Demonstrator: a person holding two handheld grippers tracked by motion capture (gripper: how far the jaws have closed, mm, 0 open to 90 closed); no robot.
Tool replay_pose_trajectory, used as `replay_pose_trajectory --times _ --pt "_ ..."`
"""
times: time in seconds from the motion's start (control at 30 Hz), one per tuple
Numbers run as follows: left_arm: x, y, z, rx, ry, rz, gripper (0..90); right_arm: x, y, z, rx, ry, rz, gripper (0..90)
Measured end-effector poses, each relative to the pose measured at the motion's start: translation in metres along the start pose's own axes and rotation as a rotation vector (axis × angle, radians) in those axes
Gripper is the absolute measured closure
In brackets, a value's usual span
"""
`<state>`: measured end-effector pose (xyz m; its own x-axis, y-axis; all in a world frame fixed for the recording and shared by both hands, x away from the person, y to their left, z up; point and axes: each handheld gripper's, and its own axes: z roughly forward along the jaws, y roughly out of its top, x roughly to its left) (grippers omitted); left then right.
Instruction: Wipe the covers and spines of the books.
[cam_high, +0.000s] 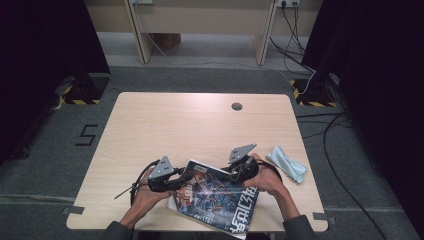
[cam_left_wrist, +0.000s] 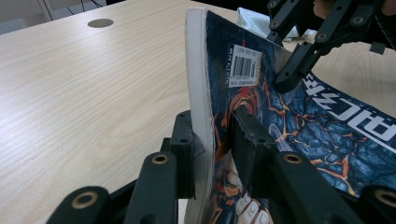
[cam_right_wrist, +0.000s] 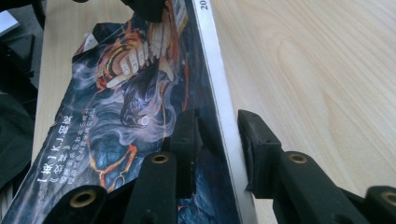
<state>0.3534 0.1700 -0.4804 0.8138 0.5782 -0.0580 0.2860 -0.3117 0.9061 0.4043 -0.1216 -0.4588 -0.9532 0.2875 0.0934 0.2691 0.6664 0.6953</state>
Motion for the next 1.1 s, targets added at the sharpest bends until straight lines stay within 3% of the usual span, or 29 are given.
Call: replay_pose_trajectory --times 0.13,0.33,0.57,0.7,0.87,1.07,1.1 --pt "0.001 0.0 0.001 -0.007 0.004 -0.005 68.6 0.004 0.002 -0.002 0.014 0.014 -0.013 74.0" --pt "0.003 -0.003 0.002 -0.002 0.036 -0.026 63.7 0.009 0.006 -0.003 0.026 0.0 -0.007 78.0" --pt "0.008 -0.007 0.004 0.005 0.057 -0.078 58.5 0.016 0.013 -0.004 0.048 -0.026 -0.019 81.6" --pt "0.012 -0.009 0.004 -0.01 0.07 -0.14 50.2 0.019 0.017 -0.002 0.073 -0.044 -0.036 82.9" --pt "0.015 -0.011 -0.008 -0.009 0.083 -0.181 43.6 0.02 0.018 -0.003 0.084 -0.061 -0.031 82.9" --pt "0.019 -0.016 -0.024 0.035 0.142 -0.25 36.3 0.021 0.022 -0.01 0.07 -0.091 -0.029 82.9" --pt "0.02 -0.02 -0.029 0.064 0.159 -0.266 35.4 0.021 0.023 -0.012 0.071 -0.098 -0.028 82.9"
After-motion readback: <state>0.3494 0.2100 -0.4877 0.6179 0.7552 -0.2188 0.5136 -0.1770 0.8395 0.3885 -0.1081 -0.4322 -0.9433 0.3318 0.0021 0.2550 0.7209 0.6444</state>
